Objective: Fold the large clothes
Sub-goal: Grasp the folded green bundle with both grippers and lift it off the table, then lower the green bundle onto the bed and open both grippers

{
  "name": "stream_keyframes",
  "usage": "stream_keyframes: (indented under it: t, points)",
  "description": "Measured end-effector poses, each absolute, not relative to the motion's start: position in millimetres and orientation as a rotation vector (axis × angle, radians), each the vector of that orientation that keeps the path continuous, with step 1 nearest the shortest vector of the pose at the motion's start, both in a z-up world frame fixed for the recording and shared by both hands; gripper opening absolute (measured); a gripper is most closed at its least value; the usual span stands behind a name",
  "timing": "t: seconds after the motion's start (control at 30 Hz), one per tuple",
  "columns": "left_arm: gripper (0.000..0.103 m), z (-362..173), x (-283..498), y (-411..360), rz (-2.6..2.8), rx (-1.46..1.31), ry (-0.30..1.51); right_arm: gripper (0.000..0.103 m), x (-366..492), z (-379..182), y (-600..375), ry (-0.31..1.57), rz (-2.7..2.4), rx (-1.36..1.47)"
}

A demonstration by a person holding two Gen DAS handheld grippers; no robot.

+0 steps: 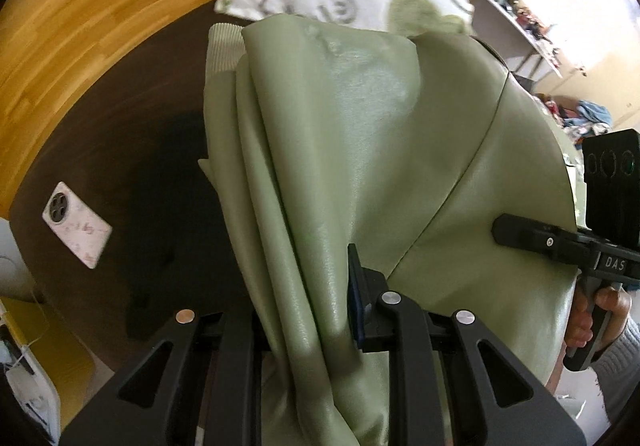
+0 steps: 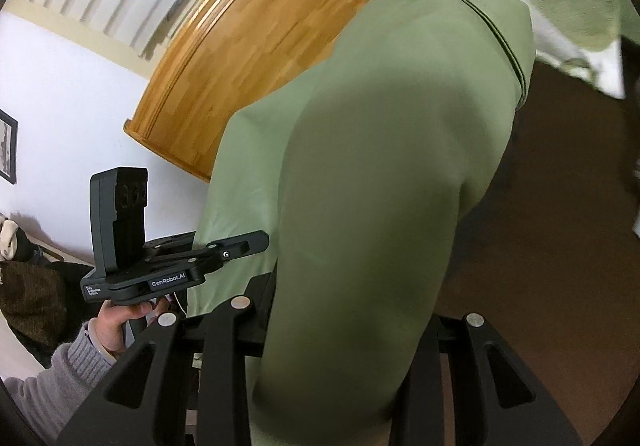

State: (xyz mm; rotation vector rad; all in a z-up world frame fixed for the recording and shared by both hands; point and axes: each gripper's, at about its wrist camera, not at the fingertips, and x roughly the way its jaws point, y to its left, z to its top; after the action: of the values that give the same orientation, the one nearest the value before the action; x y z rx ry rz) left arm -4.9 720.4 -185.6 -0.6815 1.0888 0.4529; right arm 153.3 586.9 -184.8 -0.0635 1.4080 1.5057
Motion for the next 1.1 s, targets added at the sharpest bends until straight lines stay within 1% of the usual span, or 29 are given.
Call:
stream_keyframes:
  t: [0.13,0.3,0.37,0.4,0.47,0.5,0.53,0.57,0.73,0.8,0.9,0.97,1.0,1.03,1.07,1.1]
  points:
    - [0.023,-215,-10,759,0.470,-0.684,1.124,0.032,146,-220,623,1.432,1.496,-0.038]
    - [0.029,-263,-13,799,0.489,-0.688,1.156,0.033,141,-281,649,1.455,1.429,-0.013]
    - [0.040,-288,-12,809,0.499,-0.676,1.186,0.034,142,-303,653,1.473,1.397,-0.025]
    - [0.043,-303,-11,813,0.511,-0.668,1.205,0.036,145,-310,651,1.474,1.385,-0.021]
    - [0.056,-322,-11,816,0.523,-0.661,1.212,0.038,152,-322,649,1.479,1.373,-0.012]
    - [0.059,-329,-11,818,0.526,-0.664,1.208,0.040,154,-326,650,1.478,1.370,-0.019]
    - [0.062,-333,-10,818,0.527,-0.666,1.204,0.043,154,-330,650,1.480,1.364,-0.031]
    - [0.063,-337,-10,818,0.527,-0.675,1.196,0.043,155,-333,649,1.482,1.360,-0.037]
    - [0.065,-349,-11,821,0.529,-0.698,1.173,0.046,150,-336,651,1.473,1.357,-0.048]
    - [0.065,-349,-11,822,0.531,-0.706,1.168,0.048,149,-337,654,1.480,1.354,-0.047]
    - [0.069,-345,-15,825,0.551,-0.721,1.161,0.052,157,-334,657,1.500,1.342,-0.064]
    - [0.072,-331,-24,829,0.609,-0.732,1.132,0.055,157,-327,658,1.507,1.326,-0.103]
    - [0.075,-322,-30,831,0.632,-0.740,1.108,0.058,158,-326,657,1.511,1.320,-0.115]
    - [0.082,-311,-35,832,0.653,-0.741,1.085,0.064,158,-322,654,1.510,1.311,-0.132]
    - [0.086,-304,-38,832,0.665,-0.739,1.072,0.070,159,-316,651,1.494,1.296,-0.154]
    - [0.086,-290,-43,831,0.681,-0.730,1.049,0.085,159,-304,646,1.451,1.281,-0.186]
